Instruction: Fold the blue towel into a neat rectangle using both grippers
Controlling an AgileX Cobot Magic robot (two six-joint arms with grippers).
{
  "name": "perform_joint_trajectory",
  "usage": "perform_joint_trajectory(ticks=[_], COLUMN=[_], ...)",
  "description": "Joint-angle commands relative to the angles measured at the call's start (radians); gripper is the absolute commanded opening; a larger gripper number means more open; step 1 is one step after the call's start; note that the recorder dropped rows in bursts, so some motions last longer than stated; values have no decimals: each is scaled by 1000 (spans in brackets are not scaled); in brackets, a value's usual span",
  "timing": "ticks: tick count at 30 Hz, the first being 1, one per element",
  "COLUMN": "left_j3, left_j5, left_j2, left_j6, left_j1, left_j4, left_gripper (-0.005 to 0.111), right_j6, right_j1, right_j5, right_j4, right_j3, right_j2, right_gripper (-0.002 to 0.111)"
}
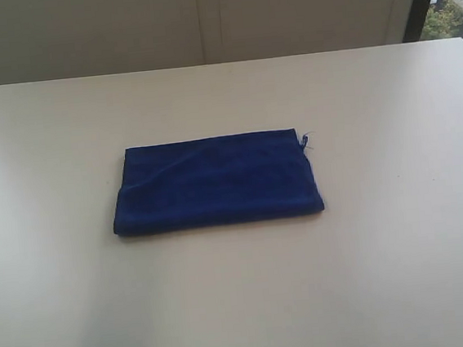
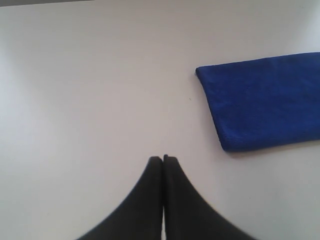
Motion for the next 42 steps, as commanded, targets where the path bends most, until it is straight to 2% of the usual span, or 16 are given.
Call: perform_joint_trajectory(ticks=[1,5,10,14,23,28,34,42], left_j3=[3,3,24,120,394,469,583,583], left_j5=[5,5,22,34,9,-24,-69,-92], left_j2=[-6,-6,-89,-210,-482,-576,-587,-587], left_j6=[1,1,-4,-4,-1,-3,-3,-3], left_j1=[4,4,6,6,108,108,108,108], left_j4=[-8,-8,4,11,17,25,29,29], left_gripper=[0,0,0,0,0,0,0,0], right_j6=[-10,-10,-10,-10,-10,-10,-10,-10], right_j1=[2,2,2,2,2,2,2,2], right_j5=[-14,-14,-14,-14,-14,-14,-14,-14], right_j4=[-2,-2,-2,-1,-1,-1,-1,-1], right_j3=[6,6,6,6,6,6,6,6], right_j2=[-5,-5,-5,-5,-5,-5,-5,-5], right_gripper=[0,0,0,0,0,0,0,0])
